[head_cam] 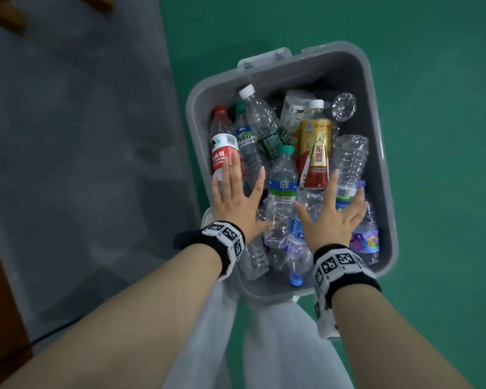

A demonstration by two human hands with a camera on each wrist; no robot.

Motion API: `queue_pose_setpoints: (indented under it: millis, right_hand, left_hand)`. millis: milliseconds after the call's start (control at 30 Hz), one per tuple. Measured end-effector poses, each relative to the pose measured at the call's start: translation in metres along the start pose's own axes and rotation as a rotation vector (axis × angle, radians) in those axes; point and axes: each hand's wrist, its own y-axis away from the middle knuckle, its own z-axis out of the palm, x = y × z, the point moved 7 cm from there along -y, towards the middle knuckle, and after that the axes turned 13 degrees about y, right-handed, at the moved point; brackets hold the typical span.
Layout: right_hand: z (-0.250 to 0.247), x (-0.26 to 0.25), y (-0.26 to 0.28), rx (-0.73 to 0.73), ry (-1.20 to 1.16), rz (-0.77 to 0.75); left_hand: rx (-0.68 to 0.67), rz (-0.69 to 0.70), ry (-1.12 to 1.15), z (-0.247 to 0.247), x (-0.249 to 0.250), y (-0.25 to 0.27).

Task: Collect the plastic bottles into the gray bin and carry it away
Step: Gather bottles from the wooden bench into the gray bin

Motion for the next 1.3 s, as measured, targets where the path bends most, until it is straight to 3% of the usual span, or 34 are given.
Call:
queue_pose_setpoints:
  millis: [100,200,300,433,600,700,833,933,1067,1167,1300]
  right_hand:
    - [0.013,-0.007,-0.020,-0.124,0.097,-0.010]
    - [0.030,-0.012,-0.035,-0.214,0.157,-0.040]
    - [0.039,-0.016,-0.042,-0.206,0.142,-0.008]
    - [0.041,-0.015,-0.047,-0.165,0.135,-0.039]
    - [0.035,-0.009,-0.041,-0.190,0.110,-0.142]
    - [0.023,-0.001,-0.037,-0.182,0.025,-0.210]
    - [-0.002,0.023,-0.043,-0.116,-0.039,-0.227]
    - [-0.018,0.038,-0.055,-0.138,-0.012,-0.215]
    - [-0.023,0.044,-0.063,-0.206,0.242,-0.298]
    - [-0.015,0.037,-0.055,-0.225,0.443,-0.410]
    - [0.009,0.037,-0.038,-0.267,0.533,-0.460]
  left_hand:
    - [-0.140,-0.087,0.012,0.010,-0.017,-0.015]
    - [-0.190,-0.056,0.039,0.022,-0.018,-0.025]
    - [-0.209,-0.025,0.063,0.034,-0.011,-0.032]
    - [-0.273,-0.106,0.104,0.054,-0.011,-0.038]
    - [-0.152,-0.119,0.057,0.051,-0.005,-0.024]
    - [-0.049,-0.162,0.145,0.045,-0.004,-0.010]
    - [0.119,-0.352,0.377,0.041,-0.011,0.011]
    - [0.224,-0.605,0.619,0.044,-0.025,0.024]
    - [0.254,-0.825,0.898,0.059,-0.034,0.032]
    - [0.245,-0.813,0.973,0.068,-0.033,0.030]
    - [0.073,-0.720,0.851,0.079,-0.032,0.033]
